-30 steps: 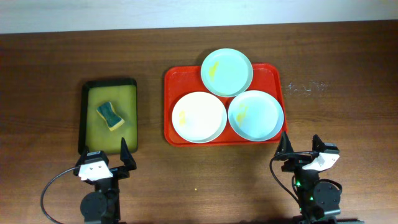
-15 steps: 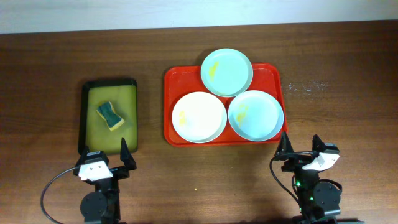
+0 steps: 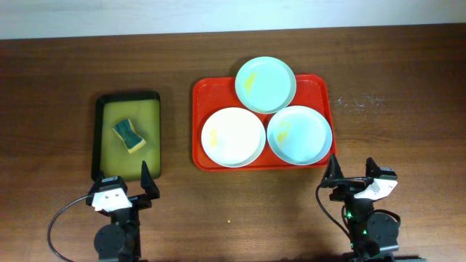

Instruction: Clean dirty plates on tray and stack at the side

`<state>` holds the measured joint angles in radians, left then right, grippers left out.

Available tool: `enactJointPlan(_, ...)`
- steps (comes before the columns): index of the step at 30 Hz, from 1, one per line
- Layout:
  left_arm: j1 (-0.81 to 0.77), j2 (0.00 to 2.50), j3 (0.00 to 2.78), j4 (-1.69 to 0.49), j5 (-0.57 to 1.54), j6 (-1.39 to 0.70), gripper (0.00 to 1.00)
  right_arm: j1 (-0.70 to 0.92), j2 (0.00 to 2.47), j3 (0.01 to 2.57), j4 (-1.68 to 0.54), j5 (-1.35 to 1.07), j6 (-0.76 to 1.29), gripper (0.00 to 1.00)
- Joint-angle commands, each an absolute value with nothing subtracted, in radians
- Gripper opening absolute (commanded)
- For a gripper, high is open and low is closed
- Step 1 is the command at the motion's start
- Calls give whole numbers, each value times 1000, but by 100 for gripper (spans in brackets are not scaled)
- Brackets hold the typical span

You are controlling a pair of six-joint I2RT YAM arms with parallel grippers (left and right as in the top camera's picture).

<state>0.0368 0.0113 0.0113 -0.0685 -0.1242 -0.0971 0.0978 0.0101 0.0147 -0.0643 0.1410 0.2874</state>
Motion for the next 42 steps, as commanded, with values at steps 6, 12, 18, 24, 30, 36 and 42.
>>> enactJointPlan(6,38,14,9,-70,-136,-84,99,90,11,6,-67,142,286,99)
enactJointPlan(12,38,14,9,-70,-135,-84,99,90,11,6,-67,142,286,99)
enactJointPlan(18,37,14,9,-70,111,-85,99,90,11,6,-67,142,286,99)
enactJointPlan(24,37,14,10,37,659,-85,99,90,11,6,-67,142,286,99)
enactJointPlan(30,37,14,10,325,875,-85,99,90,11,6,-67,142,286,99)
enactJointPlan(36,37,14,13,551,889,-123,99,90,11,6,-67,142,286,99)
enactJointPlan(42,37,15,126,455,653,-149,99,90,11,6,-67,142,286,99)
